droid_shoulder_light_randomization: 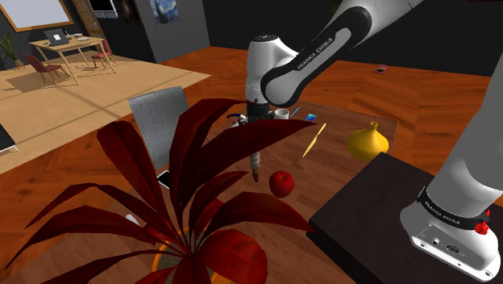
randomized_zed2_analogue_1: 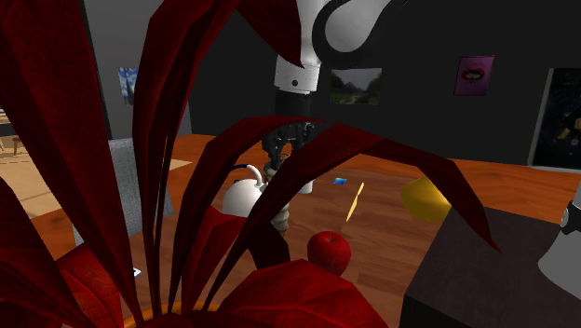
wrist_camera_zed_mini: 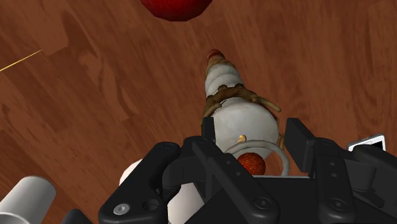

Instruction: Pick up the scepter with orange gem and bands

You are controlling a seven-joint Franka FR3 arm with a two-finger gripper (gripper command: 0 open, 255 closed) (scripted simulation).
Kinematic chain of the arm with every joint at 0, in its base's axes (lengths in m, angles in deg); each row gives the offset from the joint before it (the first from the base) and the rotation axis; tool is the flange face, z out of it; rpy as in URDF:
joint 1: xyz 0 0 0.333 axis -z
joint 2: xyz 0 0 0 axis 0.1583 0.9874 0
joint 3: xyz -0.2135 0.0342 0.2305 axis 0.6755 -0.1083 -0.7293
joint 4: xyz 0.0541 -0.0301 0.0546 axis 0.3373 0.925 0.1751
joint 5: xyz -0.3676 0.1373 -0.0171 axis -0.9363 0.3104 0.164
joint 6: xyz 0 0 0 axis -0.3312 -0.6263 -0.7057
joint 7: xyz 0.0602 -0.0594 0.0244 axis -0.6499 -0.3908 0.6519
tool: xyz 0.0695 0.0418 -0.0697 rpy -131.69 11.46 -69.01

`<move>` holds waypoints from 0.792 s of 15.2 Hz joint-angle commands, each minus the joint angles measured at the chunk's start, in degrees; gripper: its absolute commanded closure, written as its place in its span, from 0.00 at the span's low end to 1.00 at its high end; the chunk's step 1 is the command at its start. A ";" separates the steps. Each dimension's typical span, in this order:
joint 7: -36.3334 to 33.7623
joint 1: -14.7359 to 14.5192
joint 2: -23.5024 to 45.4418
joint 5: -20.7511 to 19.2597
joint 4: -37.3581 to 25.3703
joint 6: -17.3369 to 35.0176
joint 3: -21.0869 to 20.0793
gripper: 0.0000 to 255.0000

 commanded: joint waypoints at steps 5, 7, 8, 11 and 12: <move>0.97 0.23 -2.47 1.29 -1.15 -3.55 -0.31 1.00; 1.30 0.29 -3.38 1.74 -1.71 -4.98 -0.39 1.00; 1.46 0.31 -3.82 1.96 -2.01 -5.70 -0.43 1.00; 1.91 0.38 -5.07 2.55 -2.98 -7.86 -0.50 1.00; 2.05 0.40 -5.46 2.73 -3.33 -8.59 -0.52 1.00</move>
